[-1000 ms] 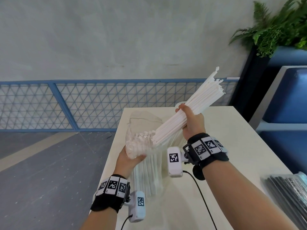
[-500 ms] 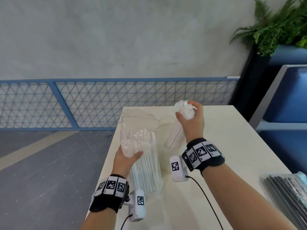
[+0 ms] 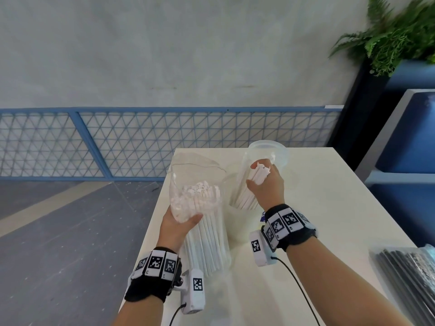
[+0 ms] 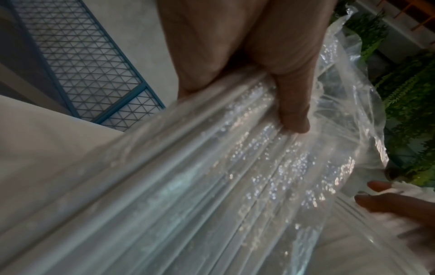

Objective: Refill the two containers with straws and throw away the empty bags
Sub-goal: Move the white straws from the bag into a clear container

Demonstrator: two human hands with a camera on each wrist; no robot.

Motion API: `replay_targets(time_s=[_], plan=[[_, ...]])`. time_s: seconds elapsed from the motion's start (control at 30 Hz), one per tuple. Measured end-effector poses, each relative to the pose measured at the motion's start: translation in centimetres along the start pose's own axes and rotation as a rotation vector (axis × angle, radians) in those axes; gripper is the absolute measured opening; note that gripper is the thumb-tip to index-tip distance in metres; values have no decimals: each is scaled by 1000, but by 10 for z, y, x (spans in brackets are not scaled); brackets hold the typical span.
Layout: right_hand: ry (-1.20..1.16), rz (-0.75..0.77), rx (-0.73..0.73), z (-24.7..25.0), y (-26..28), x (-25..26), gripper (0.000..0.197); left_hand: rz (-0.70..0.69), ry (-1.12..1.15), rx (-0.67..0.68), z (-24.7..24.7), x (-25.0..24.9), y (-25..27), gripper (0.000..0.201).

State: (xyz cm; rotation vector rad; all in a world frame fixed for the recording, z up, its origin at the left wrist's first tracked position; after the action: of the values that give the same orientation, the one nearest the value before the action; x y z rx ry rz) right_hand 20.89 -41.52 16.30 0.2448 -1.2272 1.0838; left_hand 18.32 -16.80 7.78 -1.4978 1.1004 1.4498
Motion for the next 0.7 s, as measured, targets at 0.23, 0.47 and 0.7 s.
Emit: replay_targets(time_s=[0.23, 0.47, 0.7], plan=[[-32, 198, 1, -1, 0, 32, 37, 6, -4, -16, 0, -2, 1, 48], [-230, 508, 49, 7, 43, 86, 16, -12, -40, 3, -2, -2, 1, 50], [39, 328, 396, -37, 71, 50, 39, -19, -50, 74, -1, -4, 10, 77]])
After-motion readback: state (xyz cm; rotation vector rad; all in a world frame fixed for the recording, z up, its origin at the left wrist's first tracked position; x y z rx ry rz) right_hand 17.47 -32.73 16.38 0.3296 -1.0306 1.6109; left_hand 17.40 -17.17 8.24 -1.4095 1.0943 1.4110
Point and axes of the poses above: each hand's wrist, its own y-axis away from the middle knuckle, its own z-axis out of the back of the hand, x = y × z, the point moved 7 cm from there along -y, towards the middle knuckle, and after that the axes turned 15 degrees about -x, right-handed, at the moved point
